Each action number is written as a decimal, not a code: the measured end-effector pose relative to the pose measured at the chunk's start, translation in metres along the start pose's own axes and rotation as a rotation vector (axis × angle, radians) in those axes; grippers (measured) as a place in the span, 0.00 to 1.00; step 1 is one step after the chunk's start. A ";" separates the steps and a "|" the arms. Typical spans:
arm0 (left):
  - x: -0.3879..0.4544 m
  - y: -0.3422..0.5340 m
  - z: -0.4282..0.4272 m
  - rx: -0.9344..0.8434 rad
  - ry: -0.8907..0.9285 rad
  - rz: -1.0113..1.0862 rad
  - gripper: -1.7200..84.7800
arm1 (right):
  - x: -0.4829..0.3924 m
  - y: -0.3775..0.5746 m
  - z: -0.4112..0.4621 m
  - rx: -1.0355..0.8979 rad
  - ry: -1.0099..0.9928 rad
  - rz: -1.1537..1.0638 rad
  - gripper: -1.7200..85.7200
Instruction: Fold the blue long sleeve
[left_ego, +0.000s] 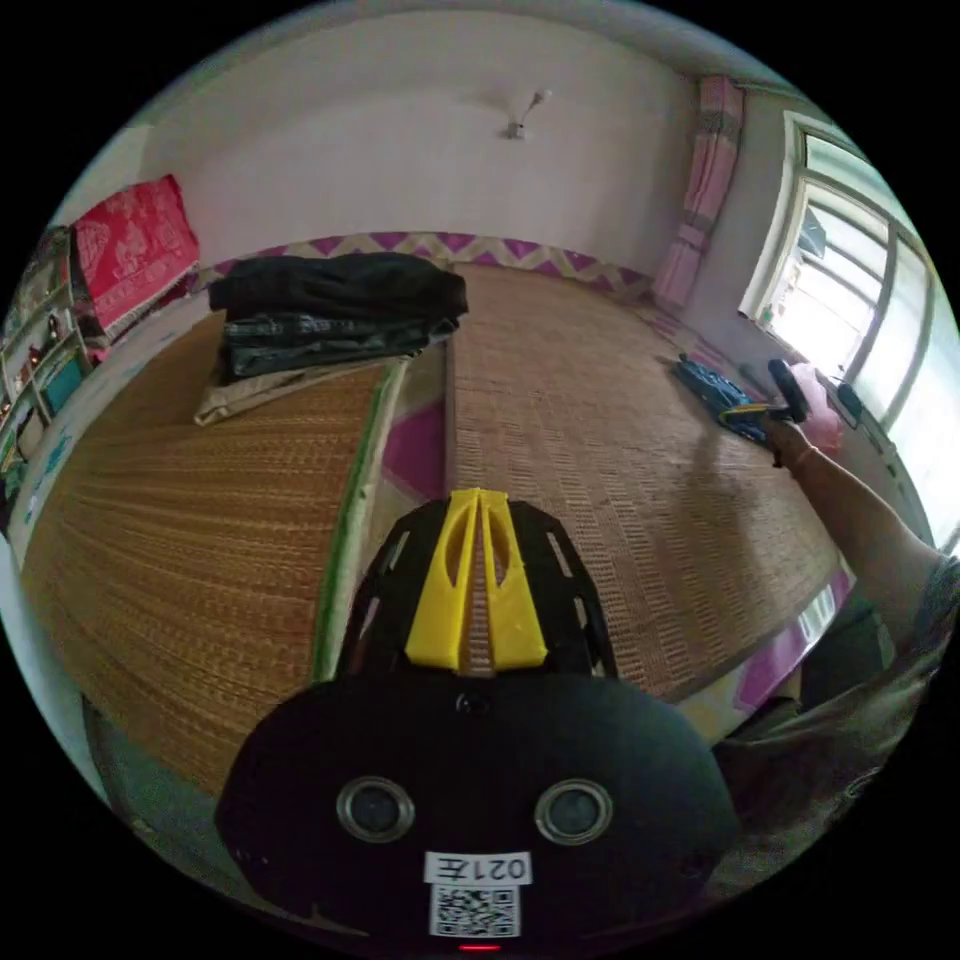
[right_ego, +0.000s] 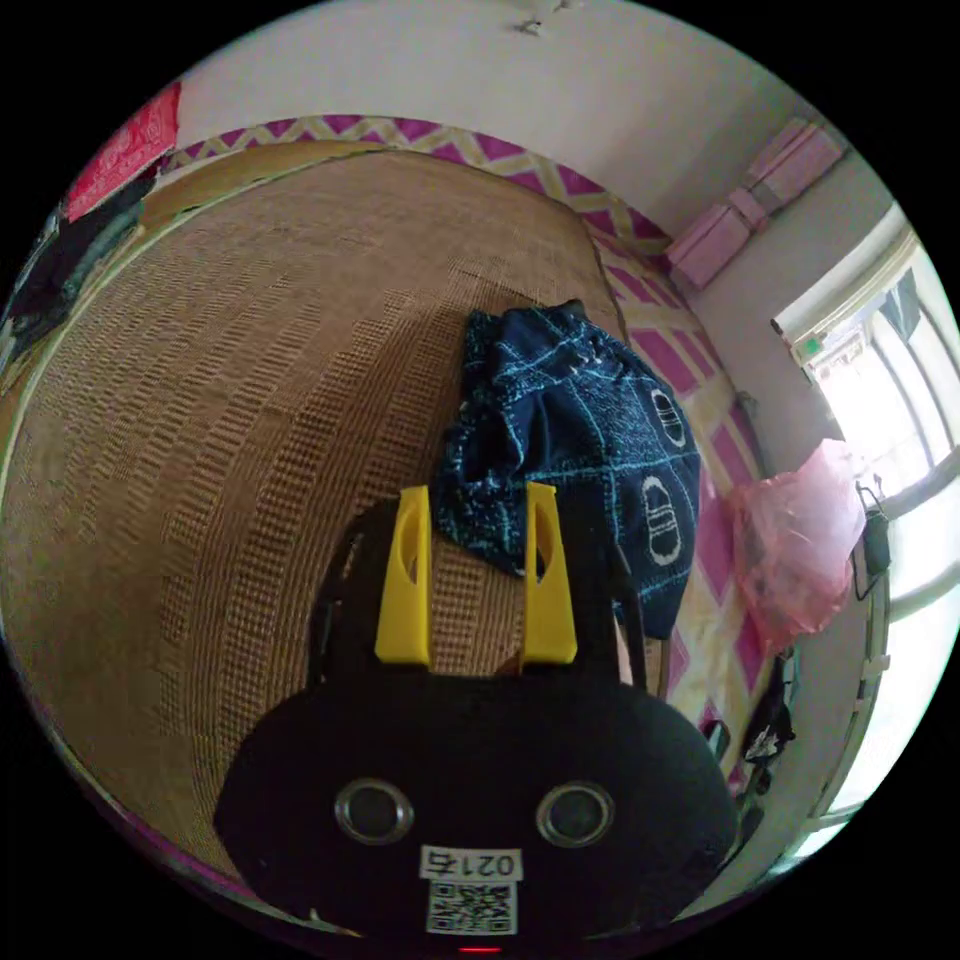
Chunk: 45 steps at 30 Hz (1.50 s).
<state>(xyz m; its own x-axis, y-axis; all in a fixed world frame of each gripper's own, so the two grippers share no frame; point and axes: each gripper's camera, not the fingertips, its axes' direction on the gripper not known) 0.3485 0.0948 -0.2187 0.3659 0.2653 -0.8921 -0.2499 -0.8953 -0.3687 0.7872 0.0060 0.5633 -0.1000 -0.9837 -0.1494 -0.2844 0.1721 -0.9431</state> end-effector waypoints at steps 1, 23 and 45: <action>0.005 0.004 0.010 -0.034 0.063 -0.003 0.01 | -0.005 -0.003 0.004 0.004 0.002 -0.002 0.13; 0.082 0.108 0.103 -0.221 0.165 0.007 0.01 | -0.129 -0.027 -0.184 0.018 -0.422 -0.241 0.07; 0.155 0.147 0.117 -0.034 -0.086 -0.009 0.05 | -0.182 0.103 -0.236 0.152 -0.644 -0.410 0.13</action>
<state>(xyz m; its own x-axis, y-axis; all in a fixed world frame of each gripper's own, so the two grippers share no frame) 0.2634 0.0457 -0.4415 0.2895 0.3018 -0.9083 -0.2153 -0.9041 -0.3691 0.5514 0.2145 0.5634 0.5718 -0.8114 0.1214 -0.0403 -0.1756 -0.9836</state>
